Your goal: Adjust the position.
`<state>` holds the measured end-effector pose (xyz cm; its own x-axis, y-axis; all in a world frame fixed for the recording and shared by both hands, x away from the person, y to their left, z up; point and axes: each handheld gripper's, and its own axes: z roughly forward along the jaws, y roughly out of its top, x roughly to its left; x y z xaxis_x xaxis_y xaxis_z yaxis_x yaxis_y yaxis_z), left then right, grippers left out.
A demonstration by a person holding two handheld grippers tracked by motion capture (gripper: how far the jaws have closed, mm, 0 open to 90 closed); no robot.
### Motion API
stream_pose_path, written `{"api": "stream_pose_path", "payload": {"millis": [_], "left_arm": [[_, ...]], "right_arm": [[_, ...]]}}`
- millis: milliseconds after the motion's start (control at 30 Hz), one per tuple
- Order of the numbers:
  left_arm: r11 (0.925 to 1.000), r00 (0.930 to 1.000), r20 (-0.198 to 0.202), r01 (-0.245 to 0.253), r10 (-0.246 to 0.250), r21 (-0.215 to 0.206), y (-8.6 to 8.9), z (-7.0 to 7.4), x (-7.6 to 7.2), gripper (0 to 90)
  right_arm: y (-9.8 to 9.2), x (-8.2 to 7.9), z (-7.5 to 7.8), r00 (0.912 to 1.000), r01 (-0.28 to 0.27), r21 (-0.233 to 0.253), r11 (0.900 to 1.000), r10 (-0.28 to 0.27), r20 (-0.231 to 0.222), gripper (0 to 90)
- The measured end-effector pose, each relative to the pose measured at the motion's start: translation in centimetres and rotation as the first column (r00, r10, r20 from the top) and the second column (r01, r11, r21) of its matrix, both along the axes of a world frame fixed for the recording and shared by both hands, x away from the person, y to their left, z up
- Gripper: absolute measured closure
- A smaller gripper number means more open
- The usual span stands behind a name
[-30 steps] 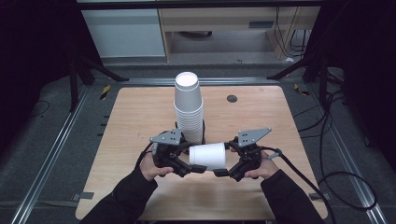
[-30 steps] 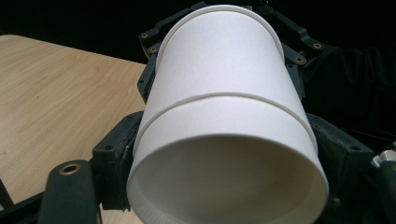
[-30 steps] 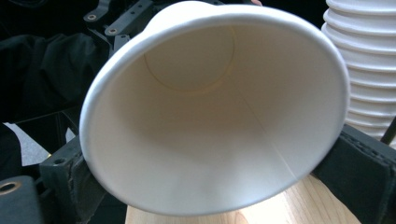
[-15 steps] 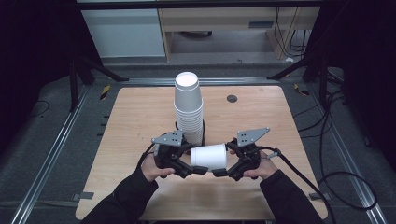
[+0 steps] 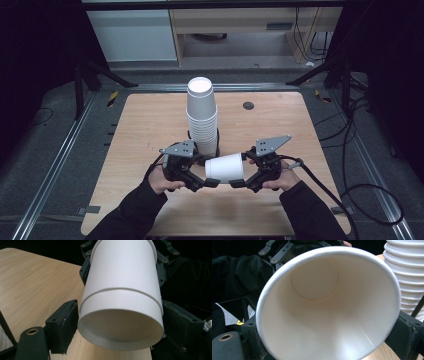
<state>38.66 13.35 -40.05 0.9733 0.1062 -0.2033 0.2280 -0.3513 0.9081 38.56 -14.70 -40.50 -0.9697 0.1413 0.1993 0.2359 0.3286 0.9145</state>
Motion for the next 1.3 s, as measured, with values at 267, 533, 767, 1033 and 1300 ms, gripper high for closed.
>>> {"api": "stream_pose_path", "payload": {"millis": [267, 533, 767, 1033, 1300], "left_arm": [[0.9976, 0.9999, 0.002, -0.015, 0.015, 0.068, 0.8, -0.1, -0.3, 14.2], [0.9939, 1.0000, -0.008, -0.001, 0.002, 0.110, 0.7, -0.3, -0.2, 13.5], [0.9917, 0.9997, -0.013, 0.021, -0.019, 0.127, 0.5, -0.3, 0.0, 14.2], [0.9892, 0.9997, -0.011, 0.021, -0.020, 0.145, 0.1, -0.5, 0.3, 18.2], [0.9866, 0.9994, -0.010, 0.035, -0.033, 0.159, -0.2, -0.6, 0.1, 22.0]], "right_arm": [[-0.3, 0.2, 0.3, 0.9998, 0.005, -0.036, 0.999, -0.004, 0.022, 10.3], [0.5, 0.8, 0.5, 0.9991, -0.026, -0.085, 0.996, 0.029, 0.031, 10.4], [1.6, 1.2, 0.2, 0.9977, -0.064, -0.124, 0.990, 0.066, 0.013, 10.4], [2.2, 1.3, 0.1, 0.9964, -0.084, -0.149, 0.985, 0.085, 0.004, 10.3], [2.5, 1.3, -0.1, 0.9952, -0.098, -0.168, 0.981, 0.097, -0.013, 10.3]]}}
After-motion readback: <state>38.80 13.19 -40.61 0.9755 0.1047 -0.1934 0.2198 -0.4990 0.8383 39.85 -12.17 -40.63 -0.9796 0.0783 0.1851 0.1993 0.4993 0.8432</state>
